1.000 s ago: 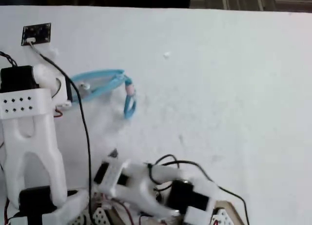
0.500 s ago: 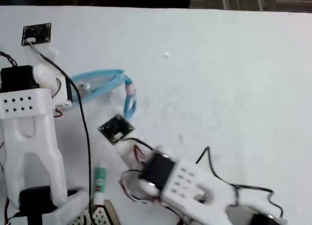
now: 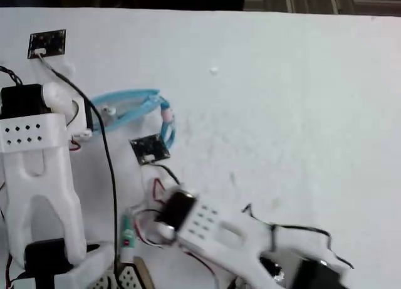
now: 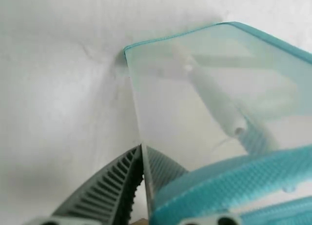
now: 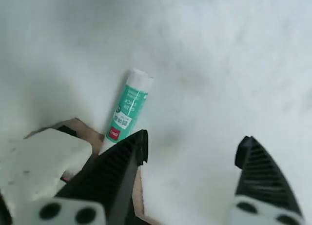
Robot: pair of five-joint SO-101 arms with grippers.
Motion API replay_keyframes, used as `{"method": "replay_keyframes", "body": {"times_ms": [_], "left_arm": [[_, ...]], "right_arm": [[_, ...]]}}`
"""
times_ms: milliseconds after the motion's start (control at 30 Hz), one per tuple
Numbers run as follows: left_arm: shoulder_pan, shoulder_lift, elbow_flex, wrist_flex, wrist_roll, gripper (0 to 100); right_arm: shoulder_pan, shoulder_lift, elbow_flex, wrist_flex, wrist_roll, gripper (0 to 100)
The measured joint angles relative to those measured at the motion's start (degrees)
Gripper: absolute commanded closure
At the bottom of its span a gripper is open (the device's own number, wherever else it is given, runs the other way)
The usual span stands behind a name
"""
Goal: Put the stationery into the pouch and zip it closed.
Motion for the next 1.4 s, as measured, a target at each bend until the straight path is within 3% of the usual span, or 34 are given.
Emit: {"method": "replay_keyframes", "body": {"times_ms": [267,533,833,1200,1300,1400], "left_arm": [[0.0,0.0,0.0,0.0,0.0,98],[0.0,0.0,0.0,0.0,0.0,98],[0.0,0.0,0.0,0.0,0.0,98],[-0.1,0.0,-0.3,0.0,0.0,98],[-0.3,0.0,-0.3,0.0,0.0,98],[-1.3,0.0,-0.4,0.0,0.0,98]], "right_arm": [[-4.6,14.9,-11.9,0.0,-8.7,67.4],[-4.7,23.5,-13.5,-4.5,-14.0,66.9],[-4.7,25.1,-13.5,-12.7,-16.0,66.9],[-4.7,34.5,-15.8,-13.2,-16.0,67.0],[-4.7,35.4,-16.0,-13.1,-16.0,73.7],[-4.1,35.5,-16.2,-12.7,-15.0,87.5]]}}
